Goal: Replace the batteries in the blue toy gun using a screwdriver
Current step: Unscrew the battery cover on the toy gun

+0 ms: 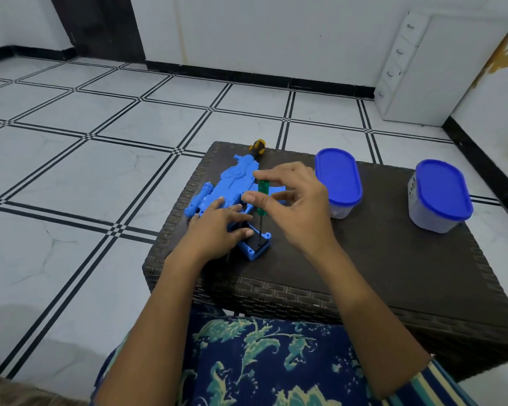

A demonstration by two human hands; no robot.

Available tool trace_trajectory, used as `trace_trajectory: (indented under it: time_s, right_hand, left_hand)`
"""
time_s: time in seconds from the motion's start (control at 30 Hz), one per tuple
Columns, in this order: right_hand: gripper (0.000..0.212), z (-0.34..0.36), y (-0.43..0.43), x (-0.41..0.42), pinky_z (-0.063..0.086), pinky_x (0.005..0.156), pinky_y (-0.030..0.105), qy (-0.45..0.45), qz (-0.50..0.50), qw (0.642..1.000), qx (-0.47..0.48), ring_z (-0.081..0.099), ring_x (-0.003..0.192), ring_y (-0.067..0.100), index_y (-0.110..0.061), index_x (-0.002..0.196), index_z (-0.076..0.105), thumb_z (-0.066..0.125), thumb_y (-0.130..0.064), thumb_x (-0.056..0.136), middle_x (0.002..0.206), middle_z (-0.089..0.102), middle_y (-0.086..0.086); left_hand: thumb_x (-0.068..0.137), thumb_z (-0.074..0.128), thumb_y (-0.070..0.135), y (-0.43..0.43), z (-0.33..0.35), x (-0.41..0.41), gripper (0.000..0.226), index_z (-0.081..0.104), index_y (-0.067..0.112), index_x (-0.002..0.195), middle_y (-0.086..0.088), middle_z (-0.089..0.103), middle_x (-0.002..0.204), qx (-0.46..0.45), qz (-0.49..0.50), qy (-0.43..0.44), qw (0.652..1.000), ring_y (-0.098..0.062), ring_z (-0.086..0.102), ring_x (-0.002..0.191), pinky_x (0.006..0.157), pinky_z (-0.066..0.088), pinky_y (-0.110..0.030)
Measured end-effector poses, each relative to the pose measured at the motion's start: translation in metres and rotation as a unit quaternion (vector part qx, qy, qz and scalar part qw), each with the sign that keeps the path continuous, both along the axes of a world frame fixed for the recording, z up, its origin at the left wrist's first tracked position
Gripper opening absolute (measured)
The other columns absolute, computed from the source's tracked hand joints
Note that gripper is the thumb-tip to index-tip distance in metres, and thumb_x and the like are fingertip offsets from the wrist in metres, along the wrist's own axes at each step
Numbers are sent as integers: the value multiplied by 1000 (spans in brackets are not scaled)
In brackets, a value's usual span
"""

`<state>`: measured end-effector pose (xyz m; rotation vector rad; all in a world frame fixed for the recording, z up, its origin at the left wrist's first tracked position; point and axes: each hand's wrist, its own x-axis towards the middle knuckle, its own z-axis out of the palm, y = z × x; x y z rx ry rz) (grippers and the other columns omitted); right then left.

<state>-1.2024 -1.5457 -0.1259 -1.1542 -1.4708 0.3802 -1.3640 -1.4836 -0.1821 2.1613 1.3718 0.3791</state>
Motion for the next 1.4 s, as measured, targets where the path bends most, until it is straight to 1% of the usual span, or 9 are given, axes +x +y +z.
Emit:
trace_trajectory:
  time_s: [0.1, 0.3, 0.47, 0.67, 0.87, 0.97, 1.13, 1.27, 1.4]
  right_hand:
    - [19, 1, 2, 1, 52, 69, 16, -6, -34, 999, 22, 66, 84, 8, -13, 98, 77, 81, -15, 79, 92, 70, -1]
    - [23, 2, 1, 4, 58, 81, 33, 13, -3, 999, -46, 69, 99, 7, -14, 113, 72, 66, -21, 93, 105, 75, -2]
    - [21, 4, 2, 3, 44, 62, 8, -15, -66, 998, 14, 60, 85, 9, -15, 96, 77, 81, -24, 78, 91, 66, 4]
    - [25, 5, 3, 9, 57, 84, 27, 15, -15, 999, -49, 69, 96, 7, -10, 118, 69, 63, -11, 93, 105, 74, 1]
    - [24, 5, -1, 3, 50, 64, 14, -9, -24, 1000, -5, 59, 96, 12, -19, 100, 77, 81, -27, 78, 96, 63, -10]
    - [16, 5, 2, 3, 45, 67, 10, -15, -36, 999, 8, 61, 88, 12, -17, 95, 77, 80, -15, 80, 91, 64, -2]
    - [18, 8, 1, 5, 56, 79, 23, 2, -2, 1000, -29, 69, 92, 6, -10, 106, 72, 65, -7, 90, 97, 73, -3]
    - [18, 8, -2, 2, 55, 71, 21, 0, -7, 1000, 2, 64, 98, 14, -15, 99, 76, 77, -23, 83, 96, 68, -6]
    - [14, 6, 1, 2, 51, 66, 16, 9, -25, 999, 19, 65, 88, 13, -14, 91, 77, 82, -15, 78, 91, 67, 0]
  left_hand:
    - [90, 62, 43, 1, 0, 0, 42, 57, 38, 132, 12, 37, 154, 0, -4, 3, 1000, -15, 8, 150, 115, 22, -56]
    - [90, 63, 42, 2, 0, 0, 42, 57, 38, 132, 12, 38, 153, -5, -4, 2, 1000, -15, 8, 150, 115, 21, -56]
    - [90, 63, 41, 1, 1, 1, 43, 57, 36, 132, 9, 38, 154, -3, -5, 2, 1000, -17, 9, 150, 116, 21, -55]
    - [89, 64, 42, 2, 0, 1, 41, 58, 39, 130, 11, 39, 153, -5, 0, 1, 1000, -15, 10, 150, 114, 21, -58]
    - [89, 63, 42, 1, 1, 2, 41, 58, 38, 130, 11, 38, 153, -4, -2, 4, 1000, -16, 9, 150, 115, 18, -59]
    - [89, 63, 43, 2, 1, 1, 41, 58, 39, 130, 11, 38, 153, -4, -5, 5, 1000, -17, 9, 150, 114, 20, -59]
    - [89, 64, 42, 2, 1, 1, 41, 58, 38, 129, 10, 38, 153, -4, -6, 4, 1000, -17, 10, 150, 114, 20, -59]
    - [90, 63, 41, 2, 3, 2, 41, 58, 37, 130, 9, 37, 154, -4, -7, 8, 1000, -18, 9, 150, 115, 19, -58]
    - [90, 63, 41, 2, 3, 2, 41, 58, 37, 130, 9, 37, 154, -3, -8, 11, 1000, -18, 9, 150, 115, 19, -58]
